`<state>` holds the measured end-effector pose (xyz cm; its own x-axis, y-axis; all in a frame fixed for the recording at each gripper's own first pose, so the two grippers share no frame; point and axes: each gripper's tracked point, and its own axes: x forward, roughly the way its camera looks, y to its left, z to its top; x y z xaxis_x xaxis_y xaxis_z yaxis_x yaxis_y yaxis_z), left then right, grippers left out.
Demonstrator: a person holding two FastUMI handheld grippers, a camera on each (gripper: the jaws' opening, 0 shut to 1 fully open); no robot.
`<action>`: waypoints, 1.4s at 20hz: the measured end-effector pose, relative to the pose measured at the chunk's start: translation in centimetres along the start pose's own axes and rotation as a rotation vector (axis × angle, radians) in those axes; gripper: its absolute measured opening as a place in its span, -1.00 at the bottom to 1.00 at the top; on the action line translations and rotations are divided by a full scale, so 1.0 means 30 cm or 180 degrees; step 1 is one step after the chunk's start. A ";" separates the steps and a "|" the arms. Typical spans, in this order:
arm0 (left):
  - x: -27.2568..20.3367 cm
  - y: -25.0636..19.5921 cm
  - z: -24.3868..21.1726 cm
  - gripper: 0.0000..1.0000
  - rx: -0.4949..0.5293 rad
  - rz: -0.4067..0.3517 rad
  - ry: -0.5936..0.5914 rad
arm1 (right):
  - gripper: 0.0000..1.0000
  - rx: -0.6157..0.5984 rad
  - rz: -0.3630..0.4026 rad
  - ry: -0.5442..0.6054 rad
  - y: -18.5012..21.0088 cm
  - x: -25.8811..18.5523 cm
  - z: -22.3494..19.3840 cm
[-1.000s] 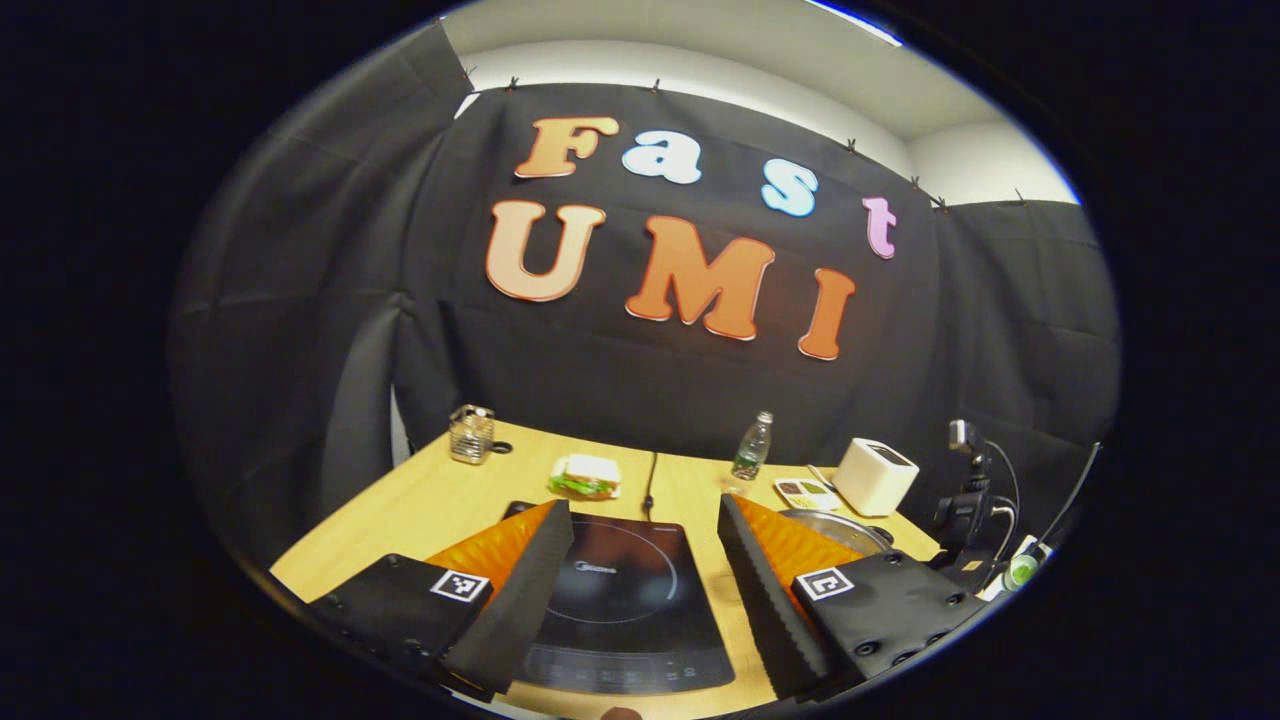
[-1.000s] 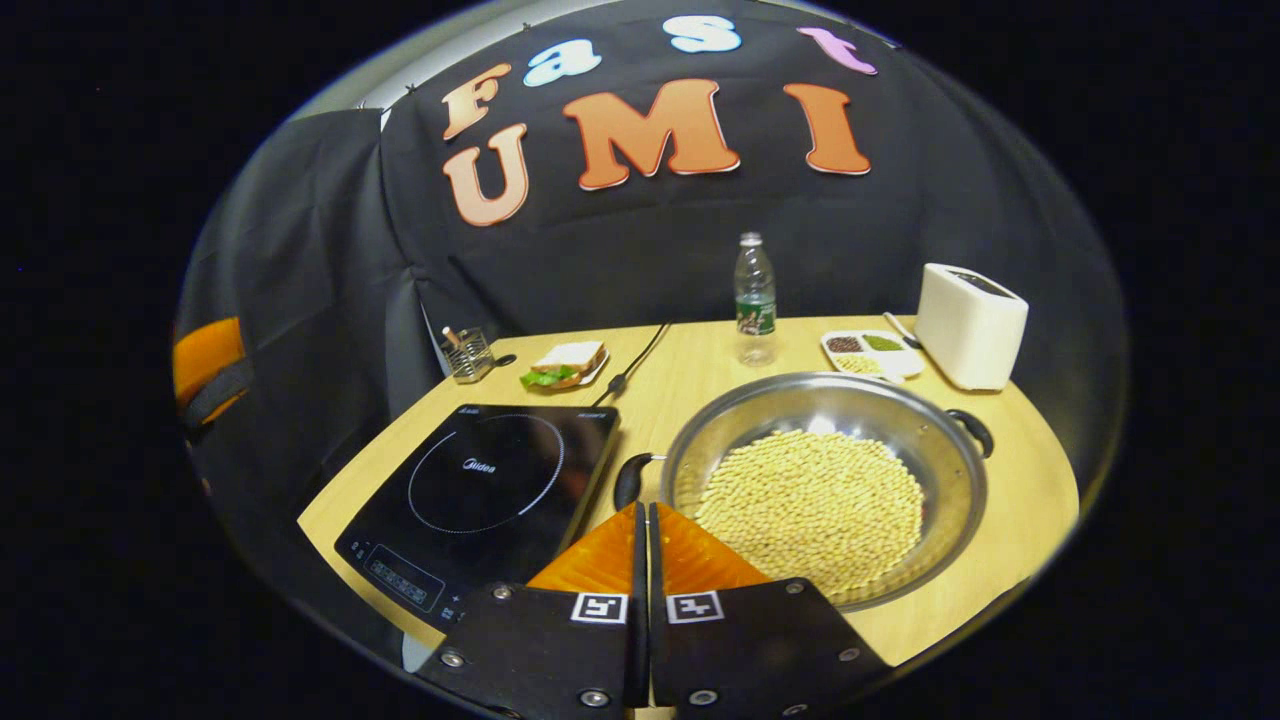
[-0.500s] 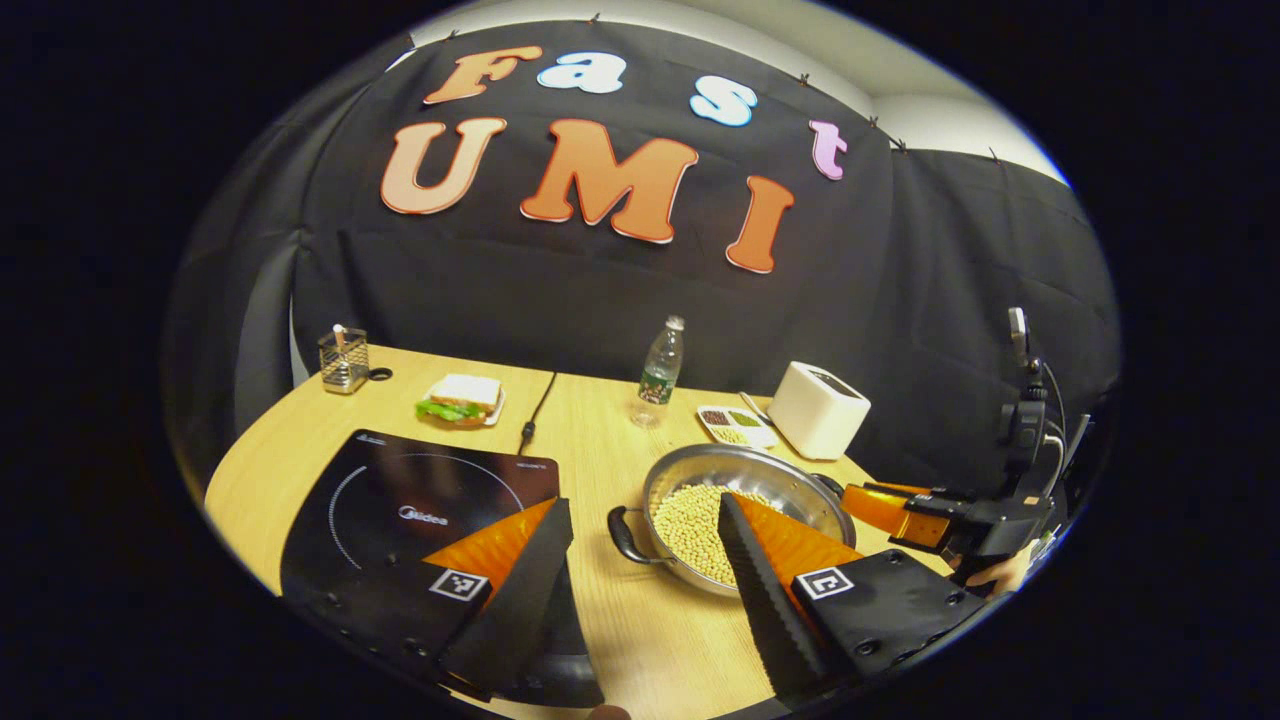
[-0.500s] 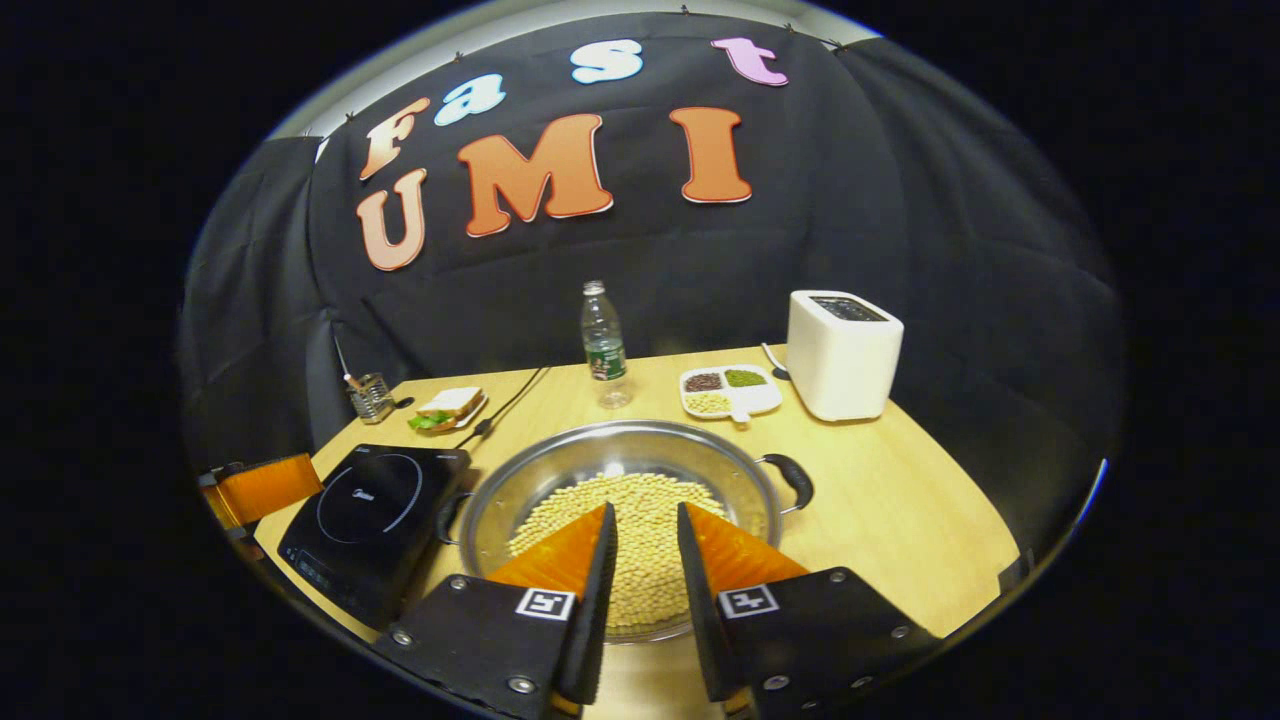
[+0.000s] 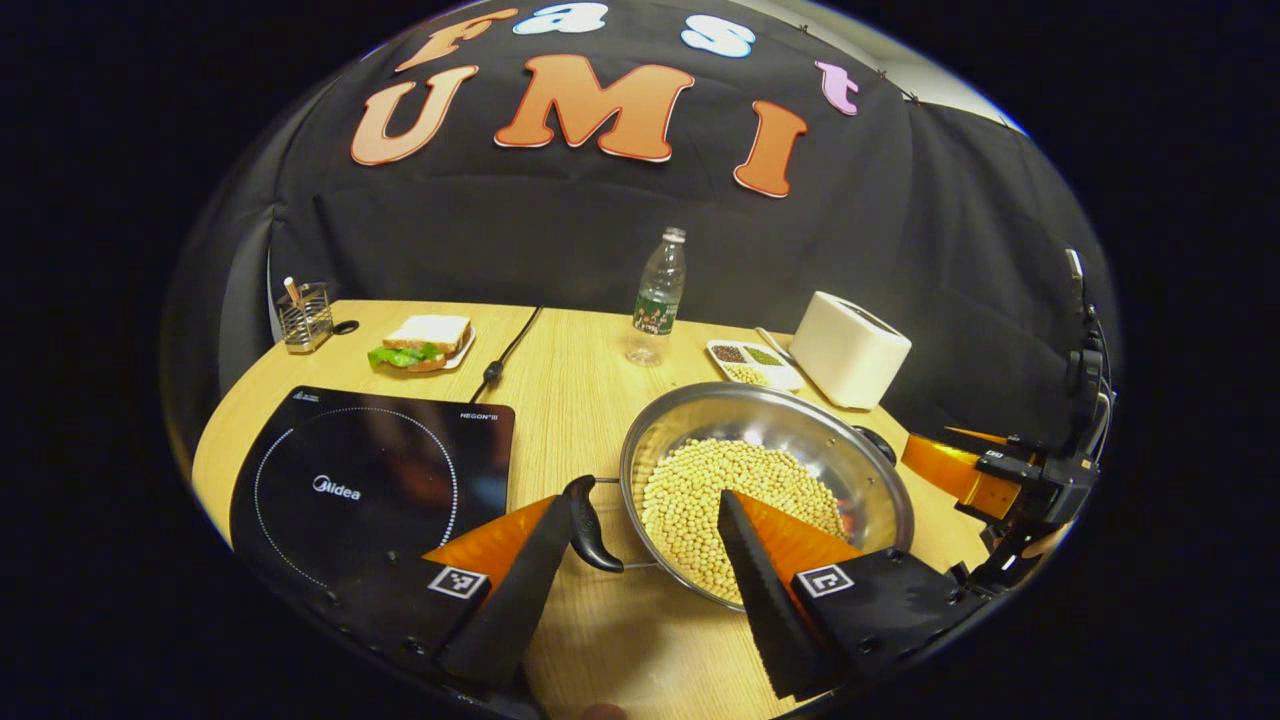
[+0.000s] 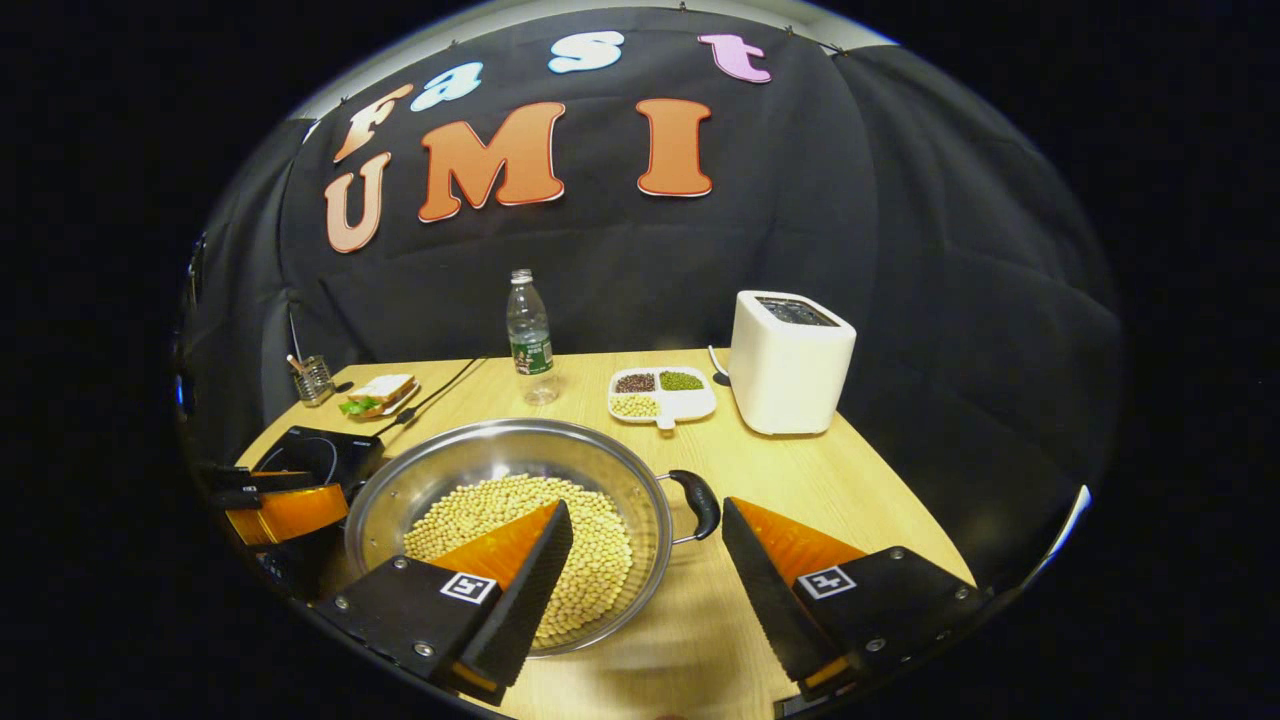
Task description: First push the handle of the pot to place it horizontally, then grasp the pot with both hands and set it on the induction cooktop.
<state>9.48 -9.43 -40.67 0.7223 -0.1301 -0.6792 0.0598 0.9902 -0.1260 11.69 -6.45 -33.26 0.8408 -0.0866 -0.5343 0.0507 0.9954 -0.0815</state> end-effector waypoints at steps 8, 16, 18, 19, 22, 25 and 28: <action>0.097 0.026 -0.066 0.97 -0.0098 0.0111 0.0256 | 0.89 -0.0050 0.0078 0.0198 0.007 0.150 -0.042; 0.163 0.057 -0.084 0.96 -0.0158 0.0180 0.0365 | 0.88 0.0106 0.0039 0.0578 -0.034 0.265 -0.116; 0.174 0.062 -0.091 0.96 -0.0201 0.0177 0.0391 | 0.88 0.0134 0.0087 0.0608 -0.026 0.280 -0.122; 0.181 0.061 -0.090 0.96 -0.0201 0.0164 0.0404 | 0.88 0.0145 0.0118 0.0621 -0.018 0.287 -0.124; 0.202 0.049 -0.094 0.94 -0.0160 0.0089 0.0475 | 0.85 0.0113 0.0145 0.0713 -0.007 0.315 -0.135; 0.222 0.053 -0.107 0.84 -0.0077 0.0085 0.0549 | 0.55 0.0050 0.0119 0.0763 -0.024 0.325 -0.147; 0.231 0.064 -0.106 0.64 0.0012 0.0173 0.0590 | 0.37 0.0012 0.0228 0.0836 -0.025 0.288 -0.159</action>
<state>12.41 -8.59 -47.91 0.5854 -0.0831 -0.8065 0.0271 0.9962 -0.0830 16.35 -8.13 -41.84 0.6739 -0.0232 -0.7385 -0.0015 0.9995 -0.0329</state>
